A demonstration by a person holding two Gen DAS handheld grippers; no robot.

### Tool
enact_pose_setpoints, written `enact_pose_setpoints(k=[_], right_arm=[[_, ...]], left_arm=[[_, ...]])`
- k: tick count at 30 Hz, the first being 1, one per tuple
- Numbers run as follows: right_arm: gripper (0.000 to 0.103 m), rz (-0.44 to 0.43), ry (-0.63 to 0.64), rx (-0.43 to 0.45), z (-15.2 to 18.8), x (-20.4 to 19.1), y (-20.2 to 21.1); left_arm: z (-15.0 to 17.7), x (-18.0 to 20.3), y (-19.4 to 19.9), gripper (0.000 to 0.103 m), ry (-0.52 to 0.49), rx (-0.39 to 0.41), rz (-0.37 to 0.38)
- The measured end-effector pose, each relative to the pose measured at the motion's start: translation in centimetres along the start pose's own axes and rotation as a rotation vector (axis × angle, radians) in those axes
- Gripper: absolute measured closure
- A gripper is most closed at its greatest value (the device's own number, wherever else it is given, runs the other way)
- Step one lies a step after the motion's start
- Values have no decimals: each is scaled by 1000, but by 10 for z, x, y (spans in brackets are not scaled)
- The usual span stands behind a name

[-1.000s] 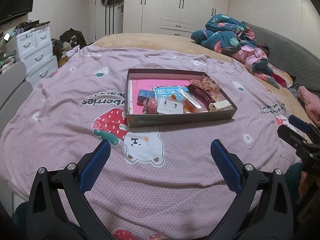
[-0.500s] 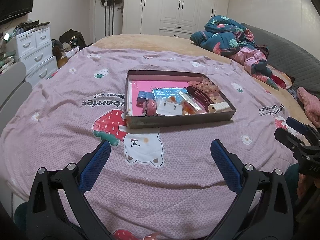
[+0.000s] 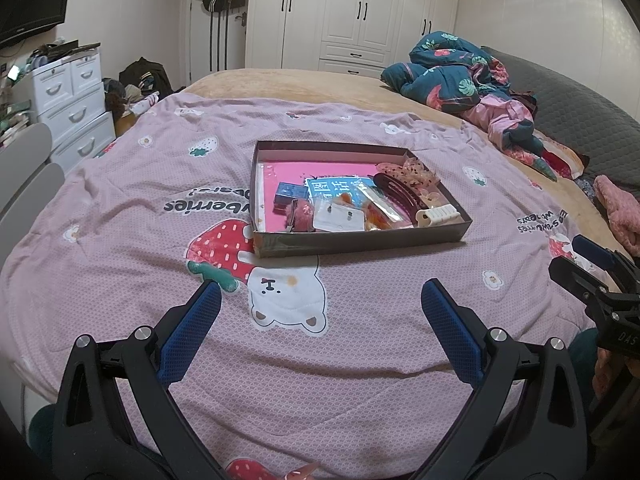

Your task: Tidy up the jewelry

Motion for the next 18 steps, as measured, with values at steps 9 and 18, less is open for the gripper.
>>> enact_pose_setpoints(k=[9, 18], right_arm=[[4, 1, 5, 0, 1, -2, 0], [4, 4, 7, -2, 1, -2, -1]], left_arm=[[-2, 2, 1, 9, -4, 0, 2], [-3, 3, 1, 9, 2, -5, 6]])
Point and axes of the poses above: each gripper's, at about its wrist camera, not at the fingertips, and y roughly against the way its jaws point, x to its right, z to its underside, the point moved 4 cm from there along -y, roughly the way its jaws point, and after that the axes turned 12 degrees about z, right-handed, at the moved point
